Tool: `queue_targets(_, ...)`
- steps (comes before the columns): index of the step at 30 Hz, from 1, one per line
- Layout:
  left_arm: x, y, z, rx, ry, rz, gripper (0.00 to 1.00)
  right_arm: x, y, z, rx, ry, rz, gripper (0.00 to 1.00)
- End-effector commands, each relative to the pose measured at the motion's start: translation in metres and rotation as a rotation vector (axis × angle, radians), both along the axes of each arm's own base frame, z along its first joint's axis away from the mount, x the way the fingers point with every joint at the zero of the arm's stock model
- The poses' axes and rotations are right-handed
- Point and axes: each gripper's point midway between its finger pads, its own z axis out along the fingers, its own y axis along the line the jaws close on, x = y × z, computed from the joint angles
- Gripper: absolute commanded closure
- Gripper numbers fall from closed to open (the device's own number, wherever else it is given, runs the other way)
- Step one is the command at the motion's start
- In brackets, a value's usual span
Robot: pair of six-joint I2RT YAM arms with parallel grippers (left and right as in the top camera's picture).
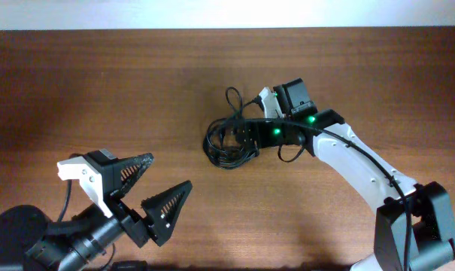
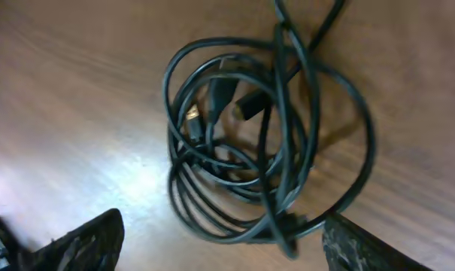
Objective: Untangle cables
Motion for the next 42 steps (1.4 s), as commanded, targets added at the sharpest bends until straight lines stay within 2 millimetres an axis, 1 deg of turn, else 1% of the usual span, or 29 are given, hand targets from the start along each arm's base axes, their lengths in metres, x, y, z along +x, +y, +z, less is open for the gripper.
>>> queue_targets(1, -0.003, -0.001, 0.005, 0.009, -0.027, -0.007, 0.01, 0.006, -0.006, -0.005, -0.054, -0.046, 0.022, 0.12)
queue_targets(2, -0.002, 0.0, 0.005, 0.021, -0.037, -0.003, 0.01, 0.004, -0.006, -0.009, -0.059, -0.033, 0.024, 0.13)
queue_targets(3, -0.001, 0.001, 0.005, 0.022, -0.037, 0.002, 0.01, 0.0, -0.008, -0.019, -0.076, 0.004, 0.026, 0.27)
queue_targets(4, -0.001, 0.001, 0.005, 0.023, -0.037, 0.006, 0.01, -0.006, -0.01, -0.03, -0.094, 0.049, 0.028, 0.3)
queue_targets(5, -0.001, 0.002, 0.005, 0.024, -0.037, 0.008, 0.01, -0.012, -0.012, -0.039, -0.107, 0.087, 0.03, 0.32)
queue_targets(7, -0.001, 0.002, 0.005, 0.024, -0.037, 0.008, 0.01, -0.019, -0.014, -0.051, -0.122, 0.14, 0.035, 0.4)
queue_targets(9, -0.001, 0.002, 0.005, 0.023, -0.037, 0.008, 0.01, -0.024, -0.013, -0.06, -0.135, 0.166, 0.042, 0.56)
queue_targets(10, 0.0, 0.002, 0.006, 0.024, -0.04, 0.008, 0.01, -0.026, -0.011, -0.06, -0.135, 0.166, 0.05, 0.61)
queue_targets(12, 0.0, 0.002, 0.009, 0.024, -0.056, 0.008, 0.01, -0.029, -0.005, -0.059, -0.136, 0.158, 0.067, 0.62)
queue_targets(14, 0.0, 0.002, 0.009, 0.024, -0.058, 0.008, 0.01, -0.029, -0.004, -0.06, -0.137, 0.156, 0.068, 0.62)
queue_targets(15, 0.0, 0.002, 0.009, 0.024, -0.059, 0.008, 0.01, -0.028, -0.004, -0.059, -0.135, 0.151, 0.068, 0.82)
queue_targets(16, 0.0, 0.002, 0.009, 0.024, -0.059, 0.008, 0.01, -0.027, -0.003, -0.059, -0.133, 0.146, 0.068, 0.96)
queue_targets(18, 0.0, 0.002, 0.009, 0.024, -0.059, 0.008, 0.01, -0.021, 0.0, -0.056, -0.118, 0.122, 0.069, 0.96)
queue_targets(20, 0.0, 0.002, 0.009, 0.024, -0.059, 0.008, 0.01, -0.018, 0.012, -0.047, -0.045, 0.108, 0.093, 0.96)
queue_targets(22, 0.0, 0.002, 0.009, 0.024, -0.059, 0.008, 0.01, -0.015, 0.029, -0.027, 0.055, 0.097, 0.135, 0.96)
queue_targets(24, 0.0, 0.002, 0.009, 0.024, -0.059, 0.009, 0.01, -0.013, 0.056, 0.018, 0.224, 0.078, 0.221, 0.96)
queue_targets(25, 0.0, 0.002, 0.009, 0.024, -0.059, 0.009, 0.01, -0.011, 0.071, 0.056, 0.332, 0.065, 0.257, 0.96)
queue_targets(26, 0.0, 0.002, 0.009, 0.025, -0.059, 0.009, 0.01, -0.008, 0.075, 0.079, 0.368, 0.02, 0.28, 0.96)
queue_targets(27, 0.002, 0.003, 0.009, 0.042, -0.072, 0.018, 0.01, -0.006, 0.076, 0.099, 0.383, -0.029, 0.289, 0.96)
queue_targets(28, 0.009, 0.012, 0.006, 0.061, -0.068, 0.084, 0.01, -0.007, 0.076, 0.125, 0.402, -0.089, 0.3, 0.96)
queue_targets(29, 0.015, 0.021, 0.004, 0.077, -0.061, 0.146, 0.01, -0.012, 0.073, 0.148, 0.418, -0.137, 0.309, 0.96)
queue_targets(30, 0.018, 0.026, 0.003, 0.101, -0.07, 0.174, 0.01, -0.019, 0.07, 0.166, 0.429, -0.175, 0.315, 0.96)
queue_targets(32, 0.018, 0.026, -0.003, 0.157, -0.093, 0.161, 0.01, -0.041, 0.059, 0.218, 0.466, -0.298, 0.335, 0.96)
queue_targets(35, 0.016, 0.026, -0.018, 0.205, -0.057, 0.142, 0.01, -0.064, 0.04, 0.275, 0.502, -0.422, 0.274, 0.96)
queue_targets(36, 0.015, 0.026, -0.021, 0.209, -0.045, 0.138, 0.01, -0.071, 0.035, 0.292, 0.52, -0.457, 0.257, 0.96)
queue_targets(38, 0.009, 0.014, -0.031, 0.242, -0.039, 0.033, 0.01, -0.082, 0.025, 0.314, 0.554, -0.472, 0.192, 0.96)
queue_targets(39, 0.005, 0.006, -0.033, 0.247, -0.049, -0.037, 0.01, -0.086, 0.023, 0.32, 0.585, -0.445, 0.165, 0.96)
queue_targets(41, 0.001, -0.006, -0.031, 0.223, -0.06, -0.131, 0.01, -0.088, 0.025, 0.323, 0.609, -0.414, 0.154, 0.96)
queue_targets(42, 0.002, -0.009, -0.033, 0.211, -0.049, -0.156, 0.01, -0.093, 0.029, 0.325, 0.617, -0.414, 0.175, 0.96)
